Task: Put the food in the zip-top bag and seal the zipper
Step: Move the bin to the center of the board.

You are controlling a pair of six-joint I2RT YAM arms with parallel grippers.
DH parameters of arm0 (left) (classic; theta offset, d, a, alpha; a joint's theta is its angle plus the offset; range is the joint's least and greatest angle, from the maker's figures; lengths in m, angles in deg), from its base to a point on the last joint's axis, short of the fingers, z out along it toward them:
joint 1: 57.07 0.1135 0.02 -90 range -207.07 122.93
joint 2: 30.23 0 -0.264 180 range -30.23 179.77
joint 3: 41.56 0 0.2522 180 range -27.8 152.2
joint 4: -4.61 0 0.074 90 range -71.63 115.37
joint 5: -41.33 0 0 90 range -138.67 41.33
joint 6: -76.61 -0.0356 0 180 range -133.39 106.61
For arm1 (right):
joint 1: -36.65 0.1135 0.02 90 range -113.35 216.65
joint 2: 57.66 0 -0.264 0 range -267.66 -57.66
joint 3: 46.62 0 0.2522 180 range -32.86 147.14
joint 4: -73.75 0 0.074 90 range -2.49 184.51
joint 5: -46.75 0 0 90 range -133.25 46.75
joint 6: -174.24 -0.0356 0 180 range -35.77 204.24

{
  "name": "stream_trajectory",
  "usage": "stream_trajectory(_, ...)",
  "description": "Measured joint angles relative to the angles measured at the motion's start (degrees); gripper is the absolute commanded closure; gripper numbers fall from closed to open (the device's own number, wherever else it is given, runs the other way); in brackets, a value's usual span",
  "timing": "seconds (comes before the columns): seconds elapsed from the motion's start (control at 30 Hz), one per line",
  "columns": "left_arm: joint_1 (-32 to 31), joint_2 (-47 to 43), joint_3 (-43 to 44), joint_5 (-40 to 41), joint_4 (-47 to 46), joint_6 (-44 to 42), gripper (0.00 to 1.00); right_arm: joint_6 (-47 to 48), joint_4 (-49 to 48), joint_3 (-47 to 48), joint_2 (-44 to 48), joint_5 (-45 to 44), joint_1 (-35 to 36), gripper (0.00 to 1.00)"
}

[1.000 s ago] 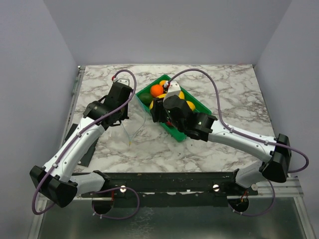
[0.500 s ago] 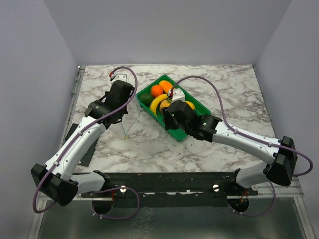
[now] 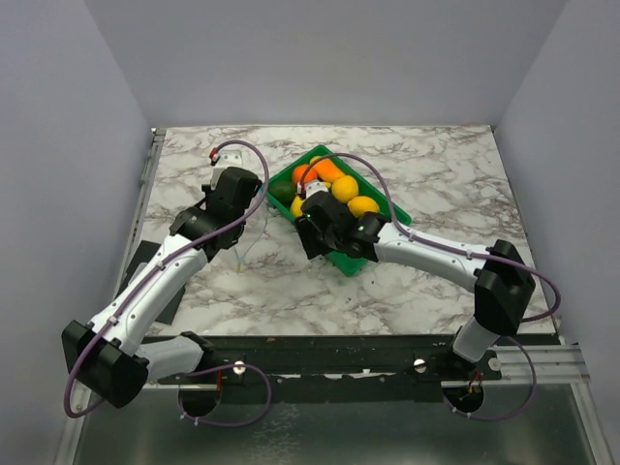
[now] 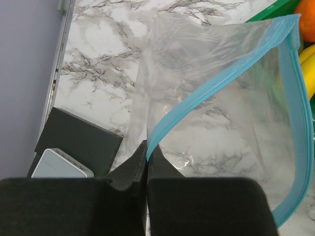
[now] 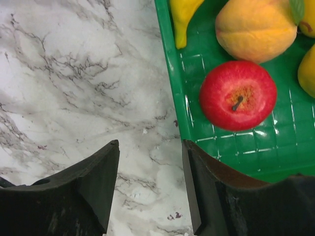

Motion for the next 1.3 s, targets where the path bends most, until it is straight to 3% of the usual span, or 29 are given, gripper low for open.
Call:
stream_trajectory(0.6,0.3,-9.2,-9.7,1.9,-8.8,0.1,1.0,5.0,-1.8,11.4,-14.4,6.9,-6.7,0.42)
stream_trajectory(0.9,0.4,-9.2,-10.3,1.6,-10.1,0.2,1.0,5.6,-1.7,14.4,-20.0,7.4,-7.4,0.55)
stream_trajectory(1.3,0.4,-9.2,-10.5,1.0,-10.2,0.2,1.0,5.4,-1.2,15.2,-21.7,6.3,-7.3,0.99)
